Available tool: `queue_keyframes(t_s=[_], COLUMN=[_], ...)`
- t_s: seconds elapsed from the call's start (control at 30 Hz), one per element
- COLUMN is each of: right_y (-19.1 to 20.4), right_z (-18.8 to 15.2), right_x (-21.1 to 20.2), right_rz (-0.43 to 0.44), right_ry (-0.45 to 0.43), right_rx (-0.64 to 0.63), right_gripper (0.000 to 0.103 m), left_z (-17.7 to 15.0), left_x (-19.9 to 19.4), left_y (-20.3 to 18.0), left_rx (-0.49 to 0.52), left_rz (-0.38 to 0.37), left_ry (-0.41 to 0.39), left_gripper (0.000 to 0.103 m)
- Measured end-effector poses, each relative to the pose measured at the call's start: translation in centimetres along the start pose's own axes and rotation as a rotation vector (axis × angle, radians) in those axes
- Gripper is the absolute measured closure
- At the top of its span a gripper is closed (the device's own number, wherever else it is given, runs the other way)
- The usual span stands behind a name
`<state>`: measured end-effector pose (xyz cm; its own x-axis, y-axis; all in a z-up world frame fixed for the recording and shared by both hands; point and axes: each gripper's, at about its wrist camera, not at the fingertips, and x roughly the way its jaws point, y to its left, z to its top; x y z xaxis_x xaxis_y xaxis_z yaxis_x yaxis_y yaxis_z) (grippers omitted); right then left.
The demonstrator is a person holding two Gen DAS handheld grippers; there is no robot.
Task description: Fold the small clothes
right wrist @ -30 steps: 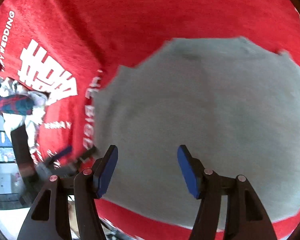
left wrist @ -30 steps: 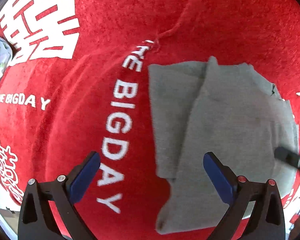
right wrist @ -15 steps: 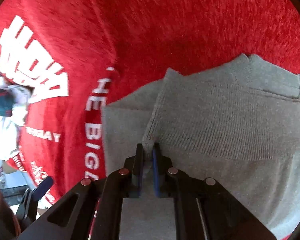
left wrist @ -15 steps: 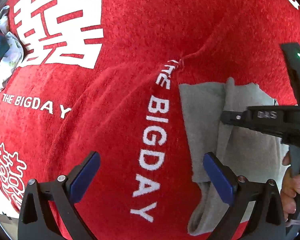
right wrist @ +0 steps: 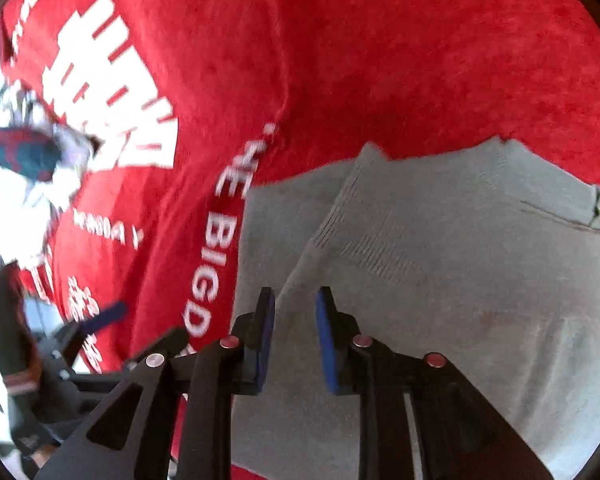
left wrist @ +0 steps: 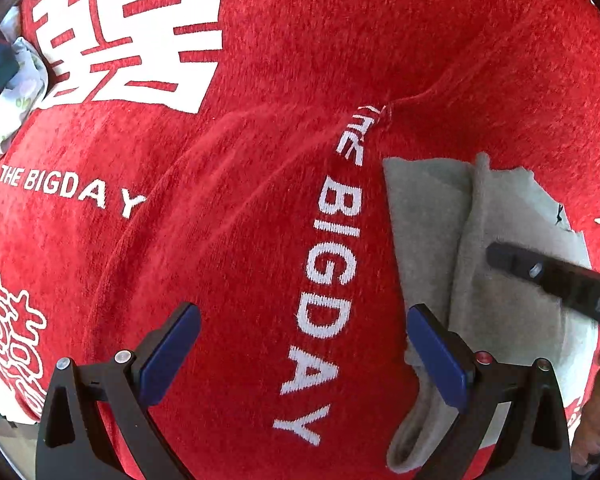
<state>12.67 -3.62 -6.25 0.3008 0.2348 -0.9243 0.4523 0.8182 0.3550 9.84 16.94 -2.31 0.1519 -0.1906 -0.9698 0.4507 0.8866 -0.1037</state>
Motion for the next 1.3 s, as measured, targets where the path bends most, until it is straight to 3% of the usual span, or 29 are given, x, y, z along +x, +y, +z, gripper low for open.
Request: queue_keyframes(t_s=[0.03,0.2,0.37,0.6,0.63,0.73,0.77,1.0,1.17,1.3], right_y=[-0.3,-0.6,0.9,-3.3,-3.9,-6.2,-6.8,-9.5,-10.7,-11.0], right_z=[0.4,0.0,-2.8,-6.2,-6.6,-8.1,-8.7,-13.3,-17.6,-19.8], right_x=[0.4,3.9,2.5,-1.3,-1.7,-3.3,-3.8,-5.2,-4.2,-3.2], right_rz=[-0.006,0.027,0.012,0.068,0.067,0.071,0.08,0.188,0.318,0.359], right_ry=[0.001,0.08,0.082,0.105,0.104,0.093,0.088,0.11,0.13,0.122], right_rx=[0.026,0.091,-0.025,0.098,0.112,0.176,0.199,0.354,0.512,0.583], right_gripper=[0.093,0.094,0.094,0.092,0.086,0.048,0.045,0.045,0.045,0.045], left_z=[0.0,-0.5,-0.9,-1.2,-1.2,-1.2,-1.2,-1.6,-2.0,-2.0], left_x=[0.0,0.1,0.3,0.1,0.0,0.1,0.2,1.1,1.4,1.8], left_y=[-0.1,-0.2,-0.2,-0.9,-1.1,-1.6,-1.7,-3.3,-4.0,-4.1], left_rx=[0.005,0.012,0.016,0.037,0.042,0.05,0.052,0.063,0.072,0.059], left_rz=[0.001,0.017,0.041,0.042,0.043,0.042,0.039,-0.014,-0.045,-0.057], left_ry=[0.004,0.018,0.04,0.058,0.061,0.074,0.077,0.141,0.16,0.175], left_gripper=[0.0,0.0,0.0,0.0,0.0,0.0,0.0,0.0,0.0,0.0])
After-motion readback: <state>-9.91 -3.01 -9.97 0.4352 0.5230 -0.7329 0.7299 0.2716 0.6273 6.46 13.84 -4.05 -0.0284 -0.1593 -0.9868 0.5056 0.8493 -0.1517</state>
